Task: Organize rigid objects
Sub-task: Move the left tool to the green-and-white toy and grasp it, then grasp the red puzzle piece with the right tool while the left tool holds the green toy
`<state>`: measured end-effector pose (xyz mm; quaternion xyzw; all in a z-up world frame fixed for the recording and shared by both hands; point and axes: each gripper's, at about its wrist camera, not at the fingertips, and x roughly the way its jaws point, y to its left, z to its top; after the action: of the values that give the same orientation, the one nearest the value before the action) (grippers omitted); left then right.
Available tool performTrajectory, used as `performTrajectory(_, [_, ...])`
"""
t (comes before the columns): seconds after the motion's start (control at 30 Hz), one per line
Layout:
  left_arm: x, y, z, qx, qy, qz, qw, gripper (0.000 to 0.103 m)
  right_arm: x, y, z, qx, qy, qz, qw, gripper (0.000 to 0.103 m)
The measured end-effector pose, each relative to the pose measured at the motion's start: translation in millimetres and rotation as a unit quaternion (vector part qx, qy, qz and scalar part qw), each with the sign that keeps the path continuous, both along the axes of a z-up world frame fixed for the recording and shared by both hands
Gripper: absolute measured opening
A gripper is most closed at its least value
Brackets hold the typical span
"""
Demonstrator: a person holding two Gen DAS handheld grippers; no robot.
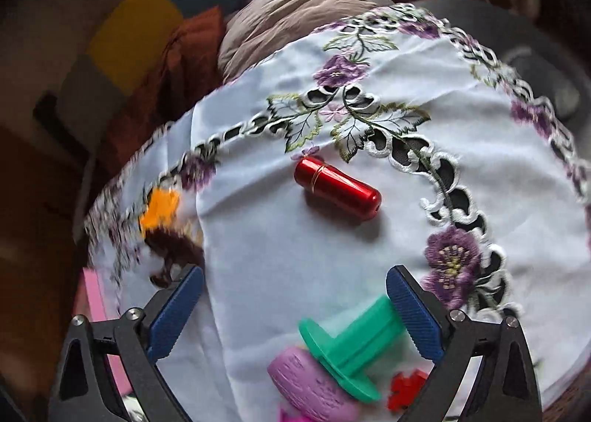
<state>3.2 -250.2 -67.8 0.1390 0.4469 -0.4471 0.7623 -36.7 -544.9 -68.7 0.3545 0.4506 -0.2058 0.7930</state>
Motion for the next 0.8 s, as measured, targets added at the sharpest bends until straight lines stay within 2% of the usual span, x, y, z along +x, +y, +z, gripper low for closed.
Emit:
performTrajectory(0.13, [-3, 10, 2, -0.012, 0.005, 0.004, 0.9999, 0.064, -12, 0, 11, -0.043, 0.051, 0.052, 0.996, 0.089])
performTrajectory(0.3, [-8, 16, 6, -0.023, 0.008, 0.005, 0.9997, 0.064, -20, 2, -3, -0.056, 0.111, 0.09, 0.988, 0.089])
performTrajectory(0.73, [-15, 32, 18, -0.039, 0.005, 0.013, 0.9992, 0.064, -7, 10, -22, -0.05, 0.165, 0.117, 0.978, 0.087])
performTrajectory(0.8, [-15, 34, 19, -0.04, 0.004, 0.015, 0.9991, 0.064, -5, 12, -23, -0.051, 0.168, 0.123, 0.977, 0.065])
